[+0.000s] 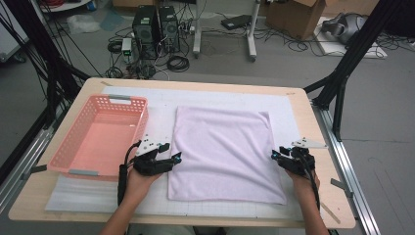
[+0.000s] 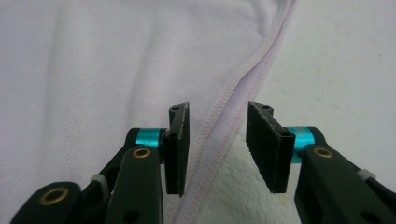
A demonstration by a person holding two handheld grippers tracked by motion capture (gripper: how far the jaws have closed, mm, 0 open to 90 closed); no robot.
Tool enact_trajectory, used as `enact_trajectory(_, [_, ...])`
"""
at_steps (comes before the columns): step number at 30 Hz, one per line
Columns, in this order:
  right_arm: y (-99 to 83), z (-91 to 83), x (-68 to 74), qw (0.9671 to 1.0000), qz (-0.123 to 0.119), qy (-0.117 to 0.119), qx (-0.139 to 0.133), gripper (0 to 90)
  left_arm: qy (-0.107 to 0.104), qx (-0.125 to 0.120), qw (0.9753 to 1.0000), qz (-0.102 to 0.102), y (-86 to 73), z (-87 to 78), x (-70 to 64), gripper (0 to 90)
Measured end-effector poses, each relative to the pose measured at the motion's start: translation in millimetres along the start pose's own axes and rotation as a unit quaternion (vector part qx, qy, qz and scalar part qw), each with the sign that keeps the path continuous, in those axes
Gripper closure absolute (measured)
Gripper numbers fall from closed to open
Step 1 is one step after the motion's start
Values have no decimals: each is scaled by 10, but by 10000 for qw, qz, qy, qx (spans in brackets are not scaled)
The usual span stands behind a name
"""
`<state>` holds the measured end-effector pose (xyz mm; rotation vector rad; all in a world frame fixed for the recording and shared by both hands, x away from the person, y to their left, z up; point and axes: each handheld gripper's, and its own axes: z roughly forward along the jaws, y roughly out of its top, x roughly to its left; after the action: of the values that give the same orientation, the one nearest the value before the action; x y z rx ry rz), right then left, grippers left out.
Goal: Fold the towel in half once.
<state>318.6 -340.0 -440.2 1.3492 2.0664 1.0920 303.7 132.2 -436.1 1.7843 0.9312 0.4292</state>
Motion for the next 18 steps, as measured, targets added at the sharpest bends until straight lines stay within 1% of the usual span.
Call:
enact_trajectory(1, [10, 25, 3, 10000, -3, -39, 10, 650, 17, -22, 10000, -36, -3, -3, 1, 400])
enact_trajectory(3, [25, 62, -8, 9999, 98, -108, -17, 721, 33, -13, 10000, -49, -7, -11, 8, 399])
enact_trajectory(5, [34, 79, -31, 9997, 173, -166, -16, 750, 36, 3, 10000, -70, -15, -7, 9, 399])
enact_trajectory(7, [33, 106, -55, 9995, 272, -166, 20, 739, 46, 30, 9999, -86, -21, 1, 12, 399])
enact_trajectory(9, [27, 143, -63, 9995, 304, -96, 55, 717, 46, 44, 9999, -117, -26, 11, 9, 397])
enact_trajectory(10, [29, 159, -56, 9995, 315, -16, 70, 713, 43, 52, 9999, -120, -28, 12, 10, 397])
enact_trajectory(11, [32, 178, -53, 9996, 269, 64, 49, 709, 31, 64, 9999, -127, -30, 12, 11, 396])
enact_trajectory(13, [51, 204, -30, 9996, 254, 76, 38, 707, 39, 75, 9999, -137, -33, 12, 10, 396])
enact_trajectory(14, [64, 207, -25, 9997, 258, 40, -5, 707, 33, 83, 9999, -130, -34, 9, 14, 396])
enact_trajectory(18, [118, 213, -19, 9993, 351, 45, -99, 675, 41, 96, 9998, -156, -42, 16, 10, 396])
